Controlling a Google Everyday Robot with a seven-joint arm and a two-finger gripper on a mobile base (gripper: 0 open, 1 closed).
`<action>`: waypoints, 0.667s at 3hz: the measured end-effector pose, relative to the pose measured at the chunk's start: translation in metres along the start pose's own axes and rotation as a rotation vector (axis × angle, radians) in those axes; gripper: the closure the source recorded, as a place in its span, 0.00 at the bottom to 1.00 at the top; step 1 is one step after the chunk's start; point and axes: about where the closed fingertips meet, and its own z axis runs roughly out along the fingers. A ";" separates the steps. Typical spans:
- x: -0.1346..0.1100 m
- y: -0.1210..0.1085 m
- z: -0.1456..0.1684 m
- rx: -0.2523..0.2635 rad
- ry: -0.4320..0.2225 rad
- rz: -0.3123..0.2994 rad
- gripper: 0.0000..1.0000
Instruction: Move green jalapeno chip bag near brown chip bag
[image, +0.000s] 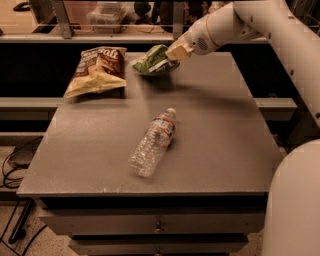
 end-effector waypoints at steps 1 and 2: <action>-0.032 0.041 0.022 -0.142 -0.017 -0.079 0.82; -0.051 0.074 0.043 -0.252 -0.034 -0.119 0.58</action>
Offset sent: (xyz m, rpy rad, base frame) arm -0.0659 0.1275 0.0019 0.0083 0.0881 0.3999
